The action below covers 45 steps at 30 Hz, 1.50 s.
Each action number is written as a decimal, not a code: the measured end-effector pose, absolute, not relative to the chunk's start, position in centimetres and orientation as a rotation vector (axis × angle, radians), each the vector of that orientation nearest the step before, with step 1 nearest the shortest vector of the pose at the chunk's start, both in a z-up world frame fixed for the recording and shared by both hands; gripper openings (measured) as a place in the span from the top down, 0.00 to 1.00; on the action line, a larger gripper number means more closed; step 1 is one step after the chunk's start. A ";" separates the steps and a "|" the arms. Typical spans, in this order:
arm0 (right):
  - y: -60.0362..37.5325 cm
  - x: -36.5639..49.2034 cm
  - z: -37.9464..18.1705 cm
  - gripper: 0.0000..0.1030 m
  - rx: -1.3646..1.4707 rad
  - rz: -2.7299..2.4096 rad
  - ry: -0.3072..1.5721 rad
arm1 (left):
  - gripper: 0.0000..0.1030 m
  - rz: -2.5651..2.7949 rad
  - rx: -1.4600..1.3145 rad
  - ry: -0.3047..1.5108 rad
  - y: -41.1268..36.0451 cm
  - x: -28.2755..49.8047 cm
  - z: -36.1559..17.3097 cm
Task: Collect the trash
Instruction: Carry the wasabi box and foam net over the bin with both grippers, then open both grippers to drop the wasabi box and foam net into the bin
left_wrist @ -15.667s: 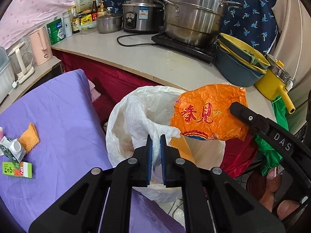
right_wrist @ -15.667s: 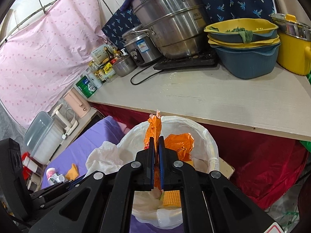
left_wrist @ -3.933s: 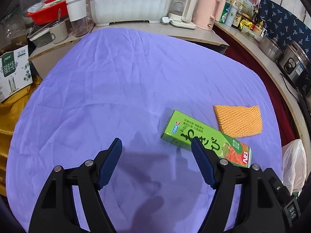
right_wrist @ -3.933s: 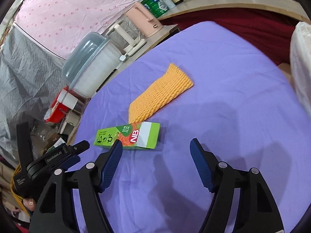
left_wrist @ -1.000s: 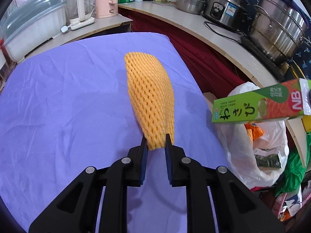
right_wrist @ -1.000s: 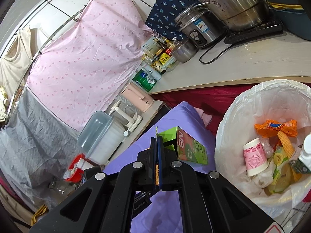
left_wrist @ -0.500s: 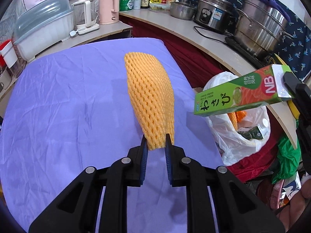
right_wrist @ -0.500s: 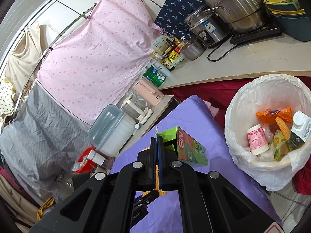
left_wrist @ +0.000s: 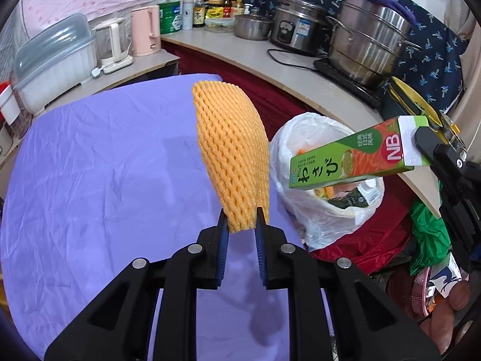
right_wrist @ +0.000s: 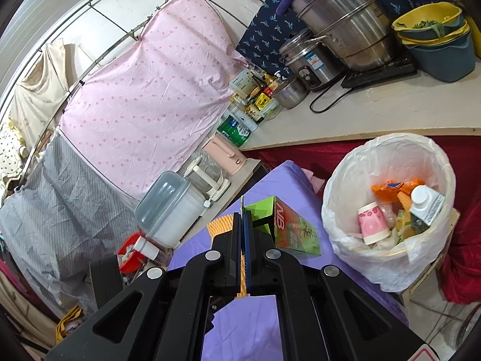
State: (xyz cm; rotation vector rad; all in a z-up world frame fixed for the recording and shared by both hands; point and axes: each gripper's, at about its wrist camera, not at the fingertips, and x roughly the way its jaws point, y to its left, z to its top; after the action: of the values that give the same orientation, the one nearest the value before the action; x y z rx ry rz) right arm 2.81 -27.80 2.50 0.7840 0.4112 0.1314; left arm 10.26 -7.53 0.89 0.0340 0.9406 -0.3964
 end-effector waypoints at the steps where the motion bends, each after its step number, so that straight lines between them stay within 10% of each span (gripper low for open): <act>1: -28.2 2.7 2.7 0.97 0.781 0.126 0.406 | 0.84 -0.405 0.039 0.938 -8.0 10.2 1.1; 24: -38.8 5.7 0.3 0.96 0.812 -0.032 0.384 | 0.80 -0.683 0.233 1.060 -23.0 13.3 -3.2; 27: -39.7 6.7 -1.1 0.90 0.849 -0.059 0.398 | 0.55 -0.649 0.254 1.043 -23.5 13.7 -4.1; 31: -39.8 6.8 -1.2 0.82 0.835 -0.071 0.405 | 0.46 -0.608 0.242 1.016 -23.1 14.2 -4.2; 45: -35.9 4.8 1.3 0.50 0.693 -0.088 0.455 | 0.38 -0.500 0.179 0.926 -18.5 13.8 -1.0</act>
State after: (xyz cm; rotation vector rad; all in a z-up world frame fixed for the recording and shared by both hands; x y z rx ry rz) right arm 4.79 -35.86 1.32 0.6934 0.4548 -0.0884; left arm 13.81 -18.46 -1.04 0.1791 0.9259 -0.4997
